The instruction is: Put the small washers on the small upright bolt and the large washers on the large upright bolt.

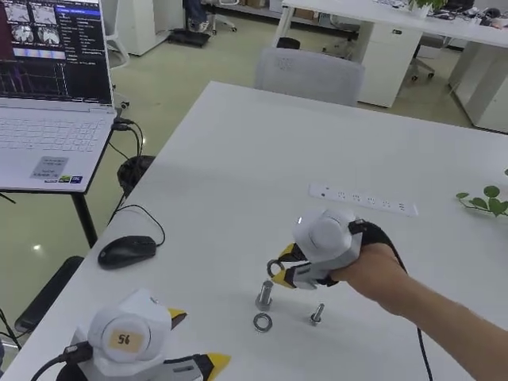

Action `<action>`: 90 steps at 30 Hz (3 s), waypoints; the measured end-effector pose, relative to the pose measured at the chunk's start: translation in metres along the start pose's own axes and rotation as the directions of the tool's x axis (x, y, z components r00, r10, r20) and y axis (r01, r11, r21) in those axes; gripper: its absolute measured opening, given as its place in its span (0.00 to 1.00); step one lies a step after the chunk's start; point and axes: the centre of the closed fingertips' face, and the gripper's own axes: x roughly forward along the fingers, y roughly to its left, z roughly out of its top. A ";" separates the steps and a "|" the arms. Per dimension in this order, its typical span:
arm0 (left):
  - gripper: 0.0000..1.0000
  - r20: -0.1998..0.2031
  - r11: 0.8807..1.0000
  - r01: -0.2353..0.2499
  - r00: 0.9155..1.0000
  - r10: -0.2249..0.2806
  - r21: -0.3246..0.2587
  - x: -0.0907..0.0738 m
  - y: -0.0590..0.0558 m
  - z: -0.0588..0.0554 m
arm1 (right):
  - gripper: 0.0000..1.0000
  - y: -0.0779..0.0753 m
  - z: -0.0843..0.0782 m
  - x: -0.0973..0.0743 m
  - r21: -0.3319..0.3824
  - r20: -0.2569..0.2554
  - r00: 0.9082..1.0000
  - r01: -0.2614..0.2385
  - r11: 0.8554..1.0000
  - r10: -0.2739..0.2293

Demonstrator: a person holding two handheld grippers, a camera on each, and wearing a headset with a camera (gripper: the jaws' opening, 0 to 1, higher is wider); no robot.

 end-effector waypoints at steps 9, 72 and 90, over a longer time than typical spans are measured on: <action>0.56 0.002 1.000 -0.014 1.000 0.014 -0.020 -0.002 0.007 -0.003 | 0.23 0.009 -0.015 0.023 -0.013 -0.078 0.995 -0.059 0.998 0.058; 0.56 -0.005 0.999 -0.021 1.000 0.021 -0.044 -0.002 0.009 -0.010 | 0.25 0.022 -0.057 0.080 0.024 -0.267 0.956 -0.117 0.993 0.119; 0.56 -0.030 1.000 -0.003 1.000 0.003 0.003 0.002 0.001 -0.005 | 0.29 0.022 -0.060 0.035 -0.093 -0.209 0.977 0.008 0.996 -0.028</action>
